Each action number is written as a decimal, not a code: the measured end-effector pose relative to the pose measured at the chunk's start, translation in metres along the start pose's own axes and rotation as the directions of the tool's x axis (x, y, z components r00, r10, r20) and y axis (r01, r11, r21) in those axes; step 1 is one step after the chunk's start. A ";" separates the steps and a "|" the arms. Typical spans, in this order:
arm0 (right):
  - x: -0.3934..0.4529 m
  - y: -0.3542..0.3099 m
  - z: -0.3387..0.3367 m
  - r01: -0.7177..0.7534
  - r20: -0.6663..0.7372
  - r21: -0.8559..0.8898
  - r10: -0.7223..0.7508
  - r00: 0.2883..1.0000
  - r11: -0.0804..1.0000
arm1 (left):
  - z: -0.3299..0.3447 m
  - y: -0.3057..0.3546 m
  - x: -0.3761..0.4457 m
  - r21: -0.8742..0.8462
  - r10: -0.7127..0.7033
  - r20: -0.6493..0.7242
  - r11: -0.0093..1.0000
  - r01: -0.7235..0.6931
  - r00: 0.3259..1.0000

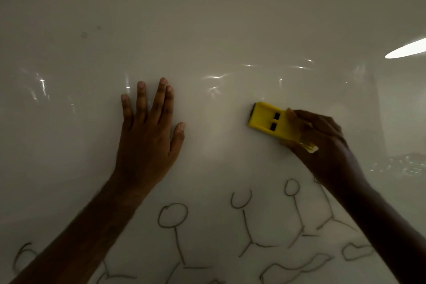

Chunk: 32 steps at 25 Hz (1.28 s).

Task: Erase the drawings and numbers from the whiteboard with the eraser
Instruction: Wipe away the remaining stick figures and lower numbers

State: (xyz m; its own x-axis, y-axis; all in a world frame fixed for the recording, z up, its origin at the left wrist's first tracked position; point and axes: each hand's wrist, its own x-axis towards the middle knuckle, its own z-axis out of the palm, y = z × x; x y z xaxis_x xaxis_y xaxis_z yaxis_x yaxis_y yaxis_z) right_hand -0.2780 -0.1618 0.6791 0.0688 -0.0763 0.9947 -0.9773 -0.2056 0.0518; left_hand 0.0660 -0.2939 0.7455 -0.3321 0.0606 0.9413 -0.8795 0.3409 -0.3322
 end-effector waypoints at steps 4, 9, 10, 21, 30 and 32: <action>-0.052 -0.003 0.007 0.150 0.065 -0.040 -0.147 0.987 0.988 | 0.000 0.001 0.000 -0.022 0.016 0.000 1.000 -0.016 1.000; -0.070 0.047 -0.023 0.004 0.057 -0.075 0.001 0.998 0.997 | 0.001 0.001 0.001 -0.021 0.020 0.006 1.000 -0.020 1.000; -0.058 0.052 -0.028 -0.055 0.024 -0.072 0.057 0.998 0.996 | 0.001 0.003 0.001 -0.024 0.021 0.008 1.000 -0.021 1.000; -0.091 0.025 -0.009 0.055 0.097 -0.018 -0.053 0.994 0.998 | 0.003 0.016 0.003 -0.031 0.044 -0.004 0.999 -0.044 0.999; -0.063 0.053 -0.027 -0.228 -0.061 -0.061 0.224 0.973 0.972 | 0.005 0.029 0.004 -0.042 0.026 -0.013 0.999 -0.026 1.000; -0.073 0.042 -0.021 -0.190 -0.058 -0.048 0.187 0.981 0.981 | 0.005 0.033 0.004 -0.052 0.020 -0.010 0.998 -0.021 1.000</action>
State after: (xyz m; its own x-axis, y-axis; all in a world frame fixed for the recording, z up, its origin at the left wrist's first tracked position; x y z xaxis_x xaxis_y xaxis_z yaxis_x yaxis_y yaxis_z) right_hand -0.3283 -0.1446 0.6107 -0.1267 -0.0568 0.9903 -0.9811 -0.1402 -0.1336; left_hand 0.0340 -0.2871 0.7380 -0.3463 0.0766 0.9350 -0.8535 0.3880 -0.3479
